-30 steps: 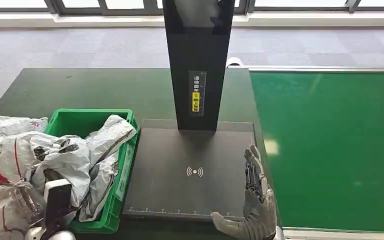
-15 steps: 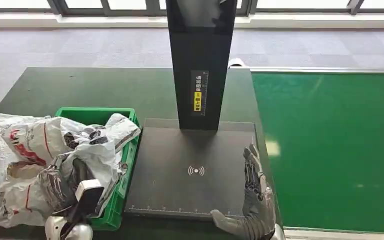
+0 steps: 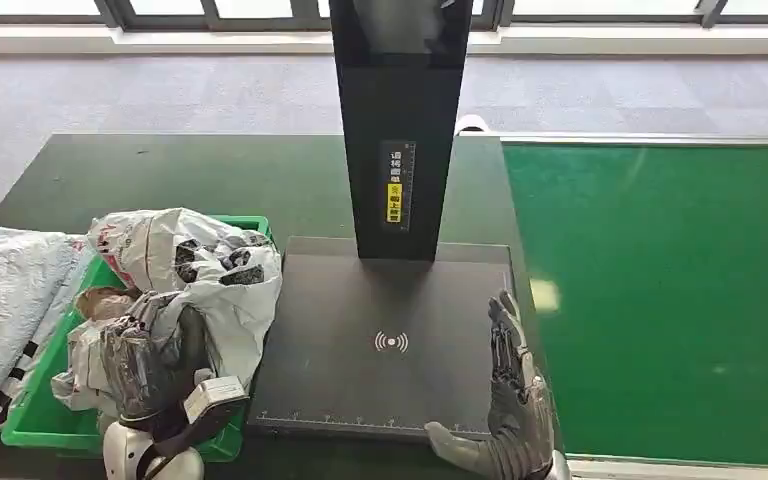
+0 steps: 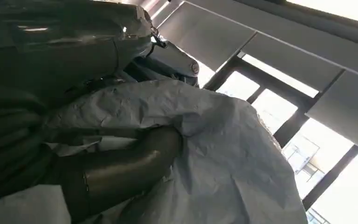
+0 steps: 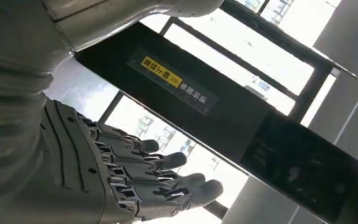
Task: Moved the parcel from conveyor to table for the left to box.
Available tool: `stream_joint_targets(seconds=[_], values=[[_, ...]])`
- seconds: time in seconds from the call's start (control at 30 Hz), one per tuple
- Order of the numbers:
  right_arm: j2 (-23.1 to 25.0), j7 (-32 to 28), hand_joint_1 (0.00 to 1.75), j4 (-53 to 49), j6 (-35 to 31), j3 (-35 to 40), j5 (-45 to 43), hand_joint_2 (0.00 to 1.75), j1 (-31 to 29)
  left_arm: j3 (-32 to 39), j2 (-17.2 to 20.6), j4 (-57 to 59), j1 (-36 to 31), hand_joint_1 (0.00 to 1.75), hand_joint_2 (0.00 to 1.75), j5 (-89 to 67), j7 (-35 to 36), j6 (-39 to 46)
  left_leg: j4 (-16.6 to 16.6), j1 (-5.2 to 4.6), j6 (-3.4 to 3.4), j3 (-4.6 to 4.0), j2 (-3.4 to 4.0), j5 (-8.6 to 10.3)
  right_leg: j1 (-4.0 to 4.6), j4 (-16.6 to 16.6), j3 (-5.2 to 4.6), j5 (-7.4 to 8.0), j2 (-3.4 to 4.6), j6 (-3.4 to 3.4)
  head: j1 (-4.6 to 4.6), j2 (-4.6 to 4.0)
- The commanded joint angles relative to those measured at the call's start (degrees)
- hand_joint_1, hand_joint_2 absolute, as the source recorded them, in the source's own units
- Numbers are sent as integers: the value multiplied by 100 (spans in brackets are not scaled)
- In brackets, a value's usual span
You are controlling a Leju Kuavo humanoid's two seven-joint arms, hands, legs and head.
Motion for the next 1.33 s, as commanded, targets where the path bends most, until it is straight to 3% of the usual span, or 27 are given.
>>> stream_joint_targets(seconds=[0.03,0.07,0.1,0.7,0.8,0.9,1.0,1.13,1.33], values=[[-110,22,0,336,-5,162,-123,175,-215,22,-39,1240,-158,0,175,36,88,22,-10,-3,3,1,-3,9,-2,-10,2,9,4,0,0,0],[-110,22,0,336,-5,162,-123,175,-215,22,-39,1240,-158,0,175,36,88,22,-27,-4,4,9,-3,21,-3,-27,10,20,7,-1,0,0],[-97,22,0,360,-5,171,-124,175,-234,101,-17,1339,-183,0,0,34,74,22,-21,-4,3,9,0,15,-3,-20,8,16,8,0,0,0],[-21,22,0,473,-5,213,-111,175,-376,519,-134,1984,-463,0,0,-384,474,22,-11,1,-1,-11,-5,26,0,-12,-9,23,-1,-4,0,0],[-29,22,0,416,-5,206,-48,175,-307,831,-321,1568,-331,0,0,-57,313,22,-12,3,2,-18,-6,37,2,-15,-14,30,-1,-2,0,0],[-17,22,0,441,-5,242,-64,175,-362,1161,-326,380,9,0,0,1307,26,22,1,6,1,-8,3,25,4,-3,-3,20,5,-4,0,0],[-19,22,0,450,-5,255,-76,175,-377,1176,-326,205,60,0,0,1408,26,22,5,12,-9,-53,31,15,13,6,-13,24,32,-17,0,0],[-21,22,0,419,-5,200,-59,175,-340,986,-326,-1235,584,0,0,2206,26,22,2,12,-11,-21,24,21,16,5,-28,21,30,-20,0,0],[-3,22,0,304,-5,21,72,175,-143,386,-219,-1272,776,0,0,2707,26,22,1,14,-14,-19,13,17,16,6,-25,16,18,-19,-2,0]])
